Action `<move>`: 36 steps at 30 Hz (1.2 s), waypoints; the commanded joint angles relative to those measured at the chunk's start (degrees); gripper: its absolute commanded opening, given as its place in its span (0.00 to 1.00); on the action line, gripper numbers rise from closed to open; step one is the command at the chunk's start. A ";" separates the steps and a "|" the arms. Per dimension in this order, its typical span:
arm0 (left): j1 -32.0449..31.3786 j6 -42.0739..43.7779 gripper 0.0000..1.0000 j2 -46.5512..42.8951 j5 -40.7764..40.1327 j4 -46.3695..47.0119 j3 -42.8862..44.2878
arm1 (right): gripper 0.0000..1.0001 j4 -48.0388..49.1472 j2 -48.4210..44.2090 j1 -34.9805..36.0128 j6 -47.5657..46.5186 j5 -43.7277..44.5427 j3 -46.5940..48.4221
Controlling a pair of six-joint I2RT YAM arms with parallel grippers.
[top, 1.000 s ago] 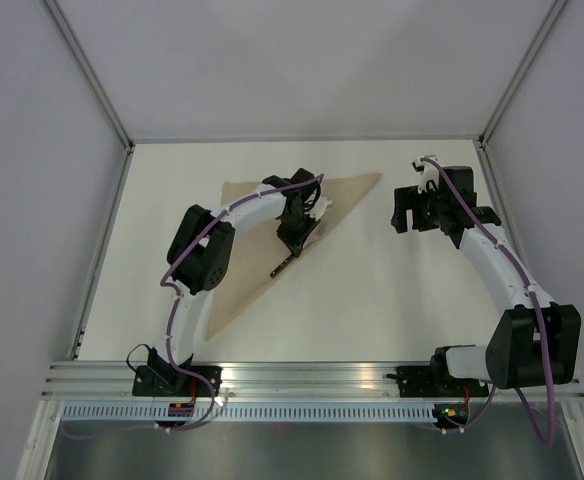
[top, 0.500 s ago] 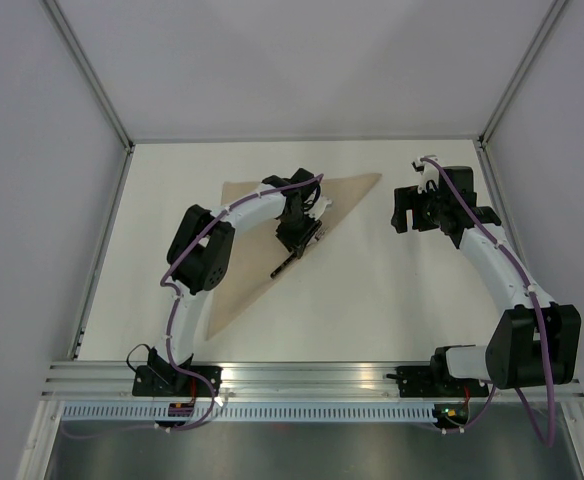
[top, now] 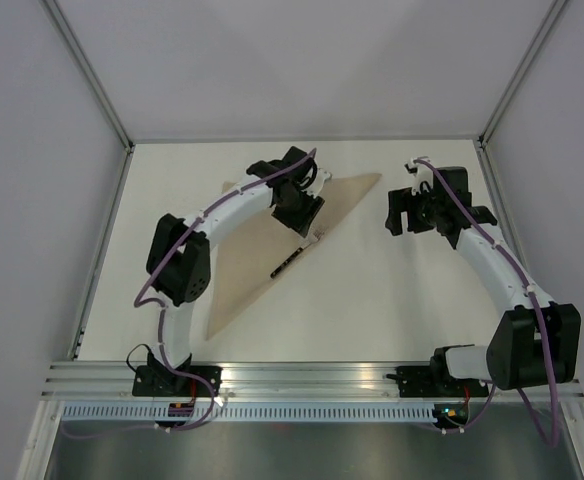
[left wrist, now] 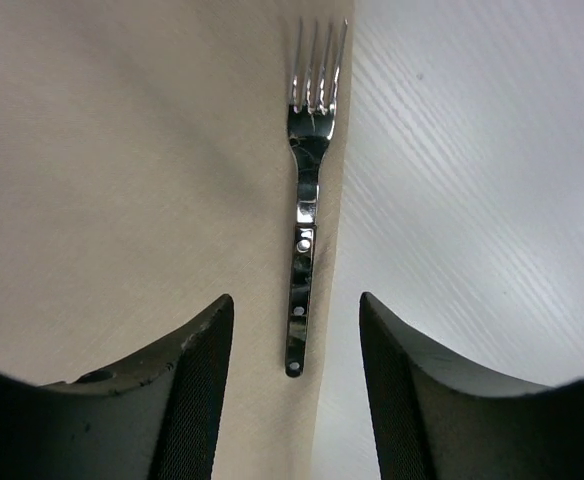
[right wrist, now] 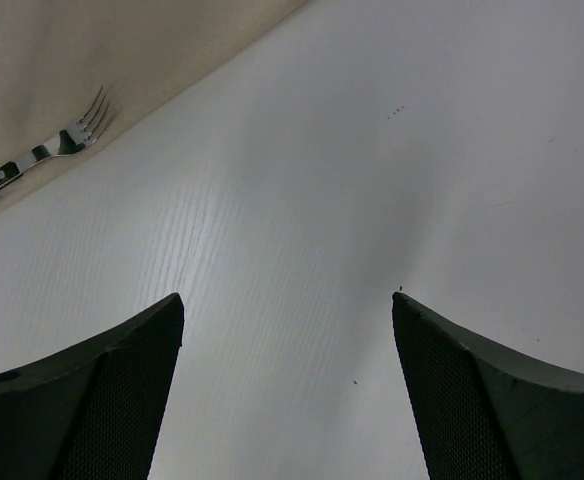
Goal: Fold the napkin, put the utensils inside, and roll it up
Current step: Place the utensil onto the napkin, then fold the napkin
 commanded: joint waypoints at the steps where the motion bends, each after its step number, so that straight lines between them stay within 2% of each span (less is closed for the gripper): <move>1: 0.87 -8.15 0.58 -11.10 -6.65 0.05 4.55 | 0.90 -0.97 -1.10 5.18 -1.37 0.59 2.98; 2: 2.09 -9.90 0.57 -13.29 -10.15 -0.21 4.55 | 0.89 -0.88 -0.67 6.94 -1.80 2.60 3.24; 5: 4.47 -17.38 0.56 -23.39 -14.13 -0.83 2.45 | 0.86 -0.53 0.83 15.02 -1.46 4.02 4.74; 6: 4.74 -20.09 0.56 -26.03 -15.27 -0.83 1.83 | 0.85 -0.09 1.35 19.57 -1.20 5.77 5.09; 7: 4.65 -21.07 0.56 -31.45 -17.55 -0.83 1.22 | 0.83 0.44 2.32 22.31 -1.11 6.83 5.79; 8: 4.74 -22.13 0.57 -33.94 -18.09 -0.92 0.25 | 0.83 1.83 3.02 27.73 -0.93 8.32 6.05; 12: 4.65 -27.75 0.59 -46.95 -21.26 -0.83 -3.18 | 0.78 5.09 7.33 42.00 -1.28 14.56 7.99; 14: 4.65 -29.16 0.59 -53.87 -22.75 -0.83 -5.54 | 0.72 8.15 10.23 49.53 -1.89 15.71 8.08; 18: 4.65 -30.66 0.60 -62.16 -23.37 -1.53 -8.54 | 0.68 12.13 16.20 59.74 -4.70 18.79 10.70; 22: 4.65 -31.98 0.59 -66.57 -24.77 -3.46 -10.56 | 0.64 14.14 23.05 66.18 -6.11 18.62 14.58; 26: 4.65 -32.69 0.59 -69.65 -25.74 -4.43 -11.18 | 0.63 17.75 25.88 70.93 -9.71 19.67 14.93; 36: 4.65 -32.60 0.57 -70.88 -26.01 -4.96 -10.39 | 0.61 29.61 31.06 75.60 -14.99 20.20 12.92</move>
